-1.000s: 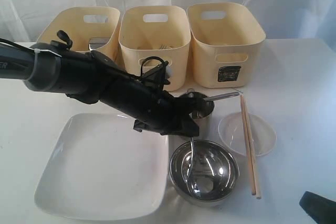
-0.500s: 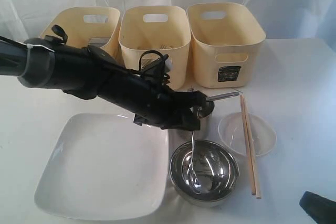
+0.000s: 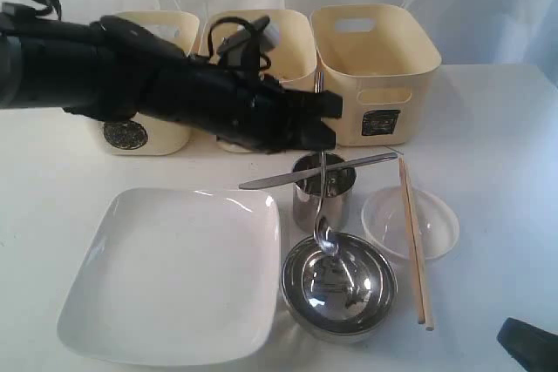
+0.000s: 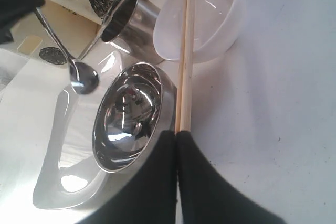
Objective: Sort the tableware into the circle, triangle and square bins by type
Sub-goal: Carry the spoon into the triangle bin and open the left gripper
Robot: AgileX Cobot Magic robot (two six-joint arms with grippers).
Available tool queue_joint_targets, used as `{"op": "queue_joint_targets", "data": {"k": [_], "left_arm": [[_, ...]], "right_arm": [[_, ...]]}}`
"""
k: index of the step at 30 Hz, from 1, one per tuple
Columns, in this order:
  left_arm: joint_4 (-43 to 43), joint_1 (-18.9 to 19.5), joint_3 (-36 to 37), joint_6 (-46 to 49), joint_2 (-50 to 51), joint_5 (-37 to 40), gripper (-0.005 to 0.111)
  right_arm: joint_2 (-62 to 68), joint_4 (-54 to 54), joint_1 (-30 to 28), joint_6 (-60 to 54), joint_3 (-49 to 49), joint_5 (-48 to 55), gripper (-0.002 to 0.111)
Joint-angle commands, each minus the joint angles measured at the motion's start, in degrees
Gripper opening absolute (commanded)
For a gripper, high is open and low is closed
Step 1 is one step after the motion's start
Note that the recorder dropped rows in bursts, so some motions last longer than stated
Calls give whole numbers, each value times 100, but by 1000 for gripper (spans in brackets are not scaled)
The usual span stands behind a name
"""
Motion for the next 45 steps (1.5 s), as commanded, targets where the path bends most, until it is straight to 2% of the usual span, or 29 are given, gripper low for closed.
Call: {"op": "queue_joint_targets", "data": {"k": [1,5,7,11,15,25,31,40,42,45], "left_arm": [[-150,76,-402,919,-359,-1170,0],[-48,76,-698,1863,-213,-2886,0],[582,76,-794,1776,-66,-3409,0],[2144,121,-1122,896,333,-4245,0],[3226,490,-1585,-303,864,-4256,0],[3520,1052,-2367,-1385,1532,-4006,0],[4033,1056,-2556,-1674,1754,-3764,0],[4057,1056,-2556,-1737,1792,-3468,0],[4057,1056,-2556,-1792,1792,-3440,5],[4057,1056,-2556,-1792,1792,-3336,19]], "right_arm": [[-38,-19,21,3,30,-30,0],[-38,-19,21,3,30,-39,0],[-38,-19,21,3,30,-39,0],[-38,-19,21,3,30,-39,0],[-38,-19,21,3,30,-39,0],[-38,-19,21,3,30,-39,0],[-38,-19,21,3,30,-29,0],[-38,-19,21,3,30,-29,0],[-38,-19,21,3,30,-29,0],[-38,-19,21,3,30,-29,0]]}}
